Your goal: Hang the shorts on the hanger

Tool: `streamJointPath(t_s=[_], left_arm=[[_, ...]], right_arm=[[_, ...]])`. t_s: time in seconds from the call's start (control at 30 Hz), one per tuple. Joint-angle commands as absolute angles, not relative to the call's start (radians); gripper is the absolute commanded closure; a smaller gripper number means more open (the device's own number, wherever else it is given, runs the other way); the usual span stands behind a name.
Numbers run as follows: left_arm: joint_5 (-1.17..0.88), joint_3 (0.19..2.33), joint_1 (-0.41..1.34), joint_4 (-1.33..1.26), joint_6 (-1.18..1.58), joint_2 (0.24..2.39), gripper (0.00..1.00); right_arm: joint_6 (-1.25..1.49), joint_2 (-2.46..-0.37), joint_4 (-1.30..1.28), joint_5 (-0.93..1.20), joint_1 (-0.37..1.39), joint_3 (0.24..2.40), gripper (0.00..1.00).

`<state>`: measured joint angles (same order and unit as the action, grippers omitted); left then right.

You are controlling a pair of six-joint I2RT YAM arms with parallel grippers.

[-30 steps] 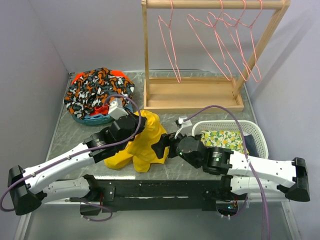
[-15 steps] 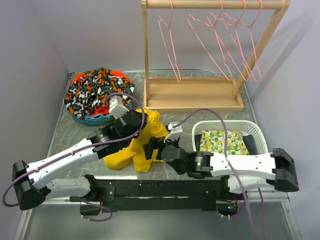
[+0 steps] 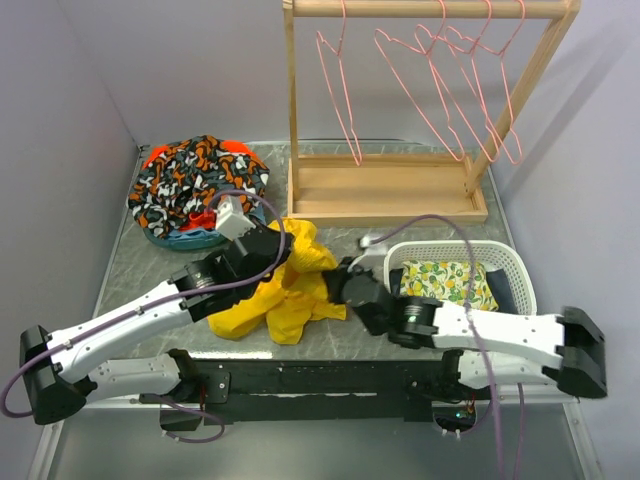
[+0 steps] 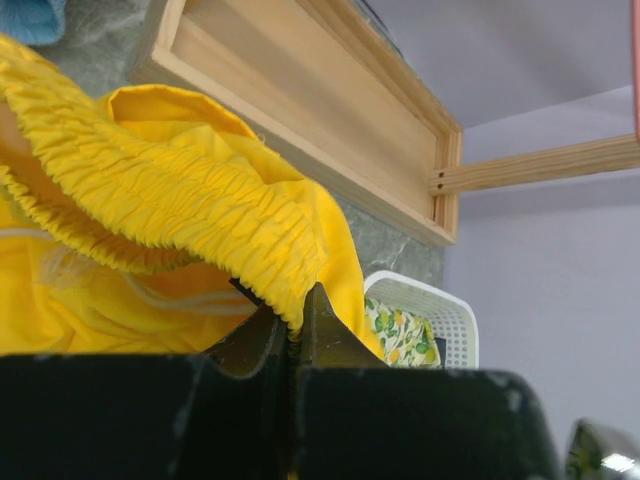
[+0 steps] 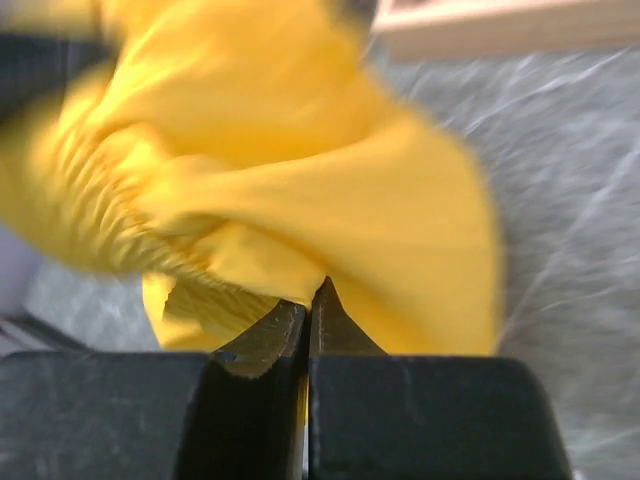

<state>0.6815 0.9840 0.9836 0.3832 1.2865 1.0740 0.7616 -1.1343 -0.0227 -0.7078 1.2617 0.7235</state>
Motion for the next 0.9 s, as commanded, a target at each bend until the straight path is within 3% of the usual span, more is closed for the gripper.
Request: streamJointPath(t_s=[0.0,0.13,0.17,0.27,0.37,0.63,0.87], left_arm=[[0.700,0.922,0.988,0.402,1.270,0.994,0.96],[0.678,0.850,0.988,0.359,1.183,0.947,0.77],[0.677,0.835,0.988,0.362,1.169,0.940,0.61],[0.699,0.818,0.986,0.409,1.144,0.913,0.40],[0.745,0.815,0.986,0.471,1.131,0.881,0.33],[0.715,0.770,0.902,0.588,1.134,0.844,0.43],[0.486,0.715,0.654,0.392,0.961,0.946,0.51]], right_arm=[[0.750,-0.971,-0.115,-0.680,1.082,0.661,1.00],[0.670,-0.931,-0.127,-0.536,0.967,0.634,1.00],[0.651,-0.934,-0.144,-0.517,0.956,0.637,1.00],[0.626,-0.951,-0.175,-0.496,0.939,0.653,1.00],[0.635,-0.968,-0.205,-0.492,0.925,0.669,1.00],[0.653,-1.011,-0.268,-0.492,0.878,0.709,1.00],[0.658,-0.974,-0.273,-0.476,0.857,0.696,1.00]])
